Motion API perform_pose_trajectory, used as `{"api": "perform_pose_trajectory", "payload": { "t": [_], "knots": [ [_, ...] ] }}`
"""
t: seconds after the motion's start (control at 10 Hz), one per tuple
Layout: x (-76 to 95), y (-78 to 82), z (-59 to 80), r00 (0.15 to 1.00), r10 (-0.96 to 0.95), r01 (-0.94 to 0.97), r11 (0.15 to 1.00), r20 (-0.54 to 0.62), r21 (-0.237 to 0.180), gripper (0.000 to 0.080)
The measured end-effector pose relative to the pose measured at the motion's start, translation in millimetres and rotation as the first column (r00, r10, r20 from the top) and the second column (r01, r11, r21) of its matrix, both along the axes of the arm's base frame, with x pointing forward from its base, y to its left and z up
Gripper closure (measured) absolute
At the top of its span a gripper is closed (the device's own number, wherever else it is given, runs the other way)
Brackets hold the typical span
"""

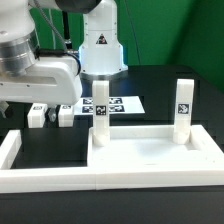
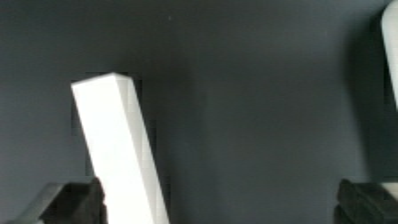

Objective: Assemble desk

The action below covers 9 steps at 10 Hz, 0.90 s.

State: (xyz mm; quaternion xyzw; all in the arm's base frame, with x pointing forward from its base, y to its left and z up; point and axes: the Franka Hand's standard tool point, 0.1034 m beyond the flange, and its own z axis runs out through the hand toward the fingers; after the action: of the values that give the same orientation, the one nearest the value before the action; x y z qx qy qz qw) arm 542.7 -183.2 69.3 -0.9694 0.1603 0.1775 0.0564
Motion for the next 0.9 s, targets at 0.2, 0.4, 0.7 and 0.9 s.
{"api": "perform_pose_trajectory", "payload": {
  "t": [0.2, 0.4, 0.7, 0.9],
  "knots": [
    [-26.7, -5.6, -9.4, 0.991, -0.023, 0.036, 0.995, -0.128, 0.094, 0.0151],
    [-51.6, 0.8, -9.5, 0.950, -0.023, 0.083, 0.980, -0.311, 0.179, 0.0151],
    [-61.2, 5.7, -15.4, 0.874, 0.023, 0.115, 0.961, -0.486, 0.252, 0.0151],
    [-91.4, 23.2, -19.8, 0.789, 0.029, 0.181, 0.943, -0.613, 0.278, 0.0151]
  ]
}}
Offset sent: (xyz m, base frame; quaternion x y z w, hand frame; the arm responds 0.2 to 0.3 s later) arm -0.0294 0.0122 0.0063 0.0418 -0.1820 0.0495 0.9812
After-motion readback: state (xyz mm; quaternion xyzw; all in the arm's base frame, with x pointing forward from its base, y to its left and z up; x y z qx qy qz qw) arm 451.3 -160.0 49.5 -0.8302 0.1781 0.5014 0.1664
